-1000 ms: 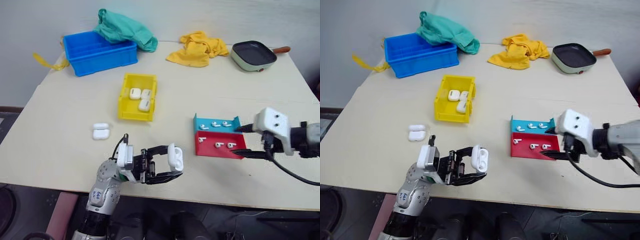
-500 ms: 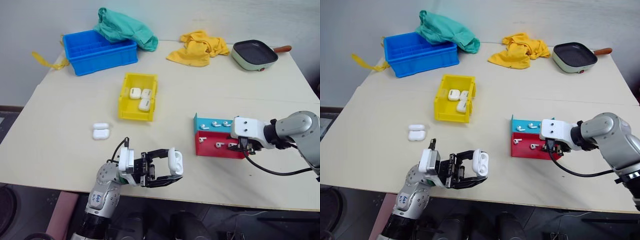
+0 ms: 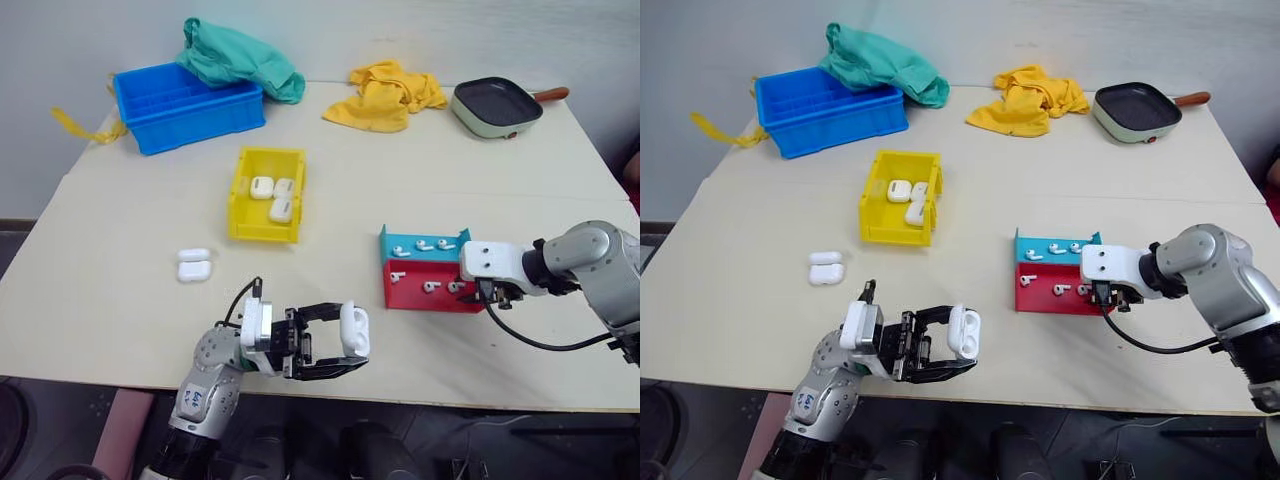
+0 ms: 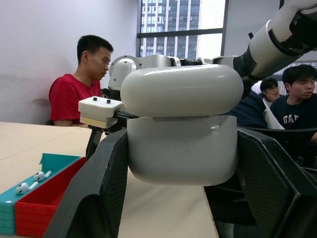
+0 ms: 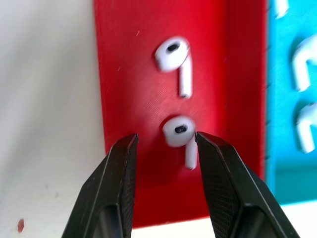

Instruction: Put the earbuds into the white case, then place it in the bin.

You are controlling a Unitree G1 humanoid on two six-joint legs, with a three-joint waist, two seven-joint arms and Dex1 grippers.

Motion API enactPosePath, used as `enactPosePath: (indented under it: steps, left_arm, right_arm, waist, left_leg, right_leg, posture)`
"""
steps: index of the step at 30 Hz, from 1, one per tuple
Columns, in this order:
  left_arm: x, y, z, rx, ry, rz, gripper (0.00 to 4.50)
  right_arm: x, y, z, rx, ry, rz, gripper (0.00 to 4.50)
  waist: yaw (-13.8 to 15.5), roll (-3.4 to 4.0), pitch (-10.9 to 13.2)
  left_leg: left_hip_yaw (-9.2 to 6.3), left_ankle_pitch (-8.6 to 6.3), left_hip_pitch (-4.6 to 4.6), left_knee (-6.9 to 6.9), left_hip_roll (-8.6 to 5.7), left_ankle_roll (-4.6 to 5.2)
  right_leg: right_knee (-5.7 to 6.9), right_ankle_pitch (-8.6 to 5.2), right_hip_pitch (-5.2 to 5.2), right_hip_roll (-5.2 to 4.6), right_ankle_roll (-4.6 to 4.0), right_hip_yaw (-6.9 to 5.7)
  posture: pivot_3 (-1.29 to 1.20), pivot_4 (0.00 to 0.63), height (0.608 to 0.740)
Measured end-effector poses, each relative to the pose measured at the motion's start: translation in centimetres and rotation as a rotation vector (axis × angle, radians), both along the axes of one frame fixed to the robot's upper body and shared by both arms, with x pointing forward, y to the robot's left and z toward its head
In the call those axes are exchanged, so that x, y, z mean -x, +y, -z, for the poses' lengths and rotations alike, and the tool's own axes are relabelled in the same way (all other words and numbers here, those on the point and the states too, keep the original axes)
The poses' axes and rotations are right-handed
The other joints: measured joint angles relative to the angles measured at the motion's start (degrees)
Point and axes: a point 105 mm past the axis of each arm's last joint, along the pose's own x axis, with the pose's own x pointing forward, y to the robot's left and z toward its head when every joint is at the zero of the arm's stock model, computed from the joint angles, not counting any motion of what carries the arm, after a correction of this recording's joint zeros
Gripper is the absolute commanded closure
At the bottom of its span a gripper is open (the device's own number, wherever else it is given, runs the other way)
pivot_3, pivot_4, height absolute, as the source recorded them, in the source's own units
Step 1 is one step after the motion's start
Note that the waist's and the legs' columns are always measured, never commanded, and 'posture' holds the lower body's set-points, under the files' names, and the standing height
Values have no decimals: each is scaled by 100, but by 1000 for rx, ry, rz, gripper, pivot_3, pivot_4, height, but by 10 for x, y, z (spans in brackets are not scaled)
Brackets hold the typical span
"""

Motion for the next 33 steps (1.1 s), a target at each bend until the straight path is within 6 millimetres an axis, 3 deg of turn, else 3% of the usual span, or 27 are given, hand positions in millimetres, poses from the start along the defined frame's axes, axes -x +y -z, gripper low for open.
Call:
enactPosePath:
  steps: [33]
  left_arm:
    - [2, 2, 0, -22, -8, -15, 1722]
  right_arm:
    - [-18, 6, 2, -5, 2, -43, 2675]
  waist:
    - [4, 0, 0]
  left_leg:
    - [0, -1, 1, 41, 0, 2]
  right_leg:
    - [29, 0, 6, -2, 0, 0]
  posture:
    - [0, 150, 740]
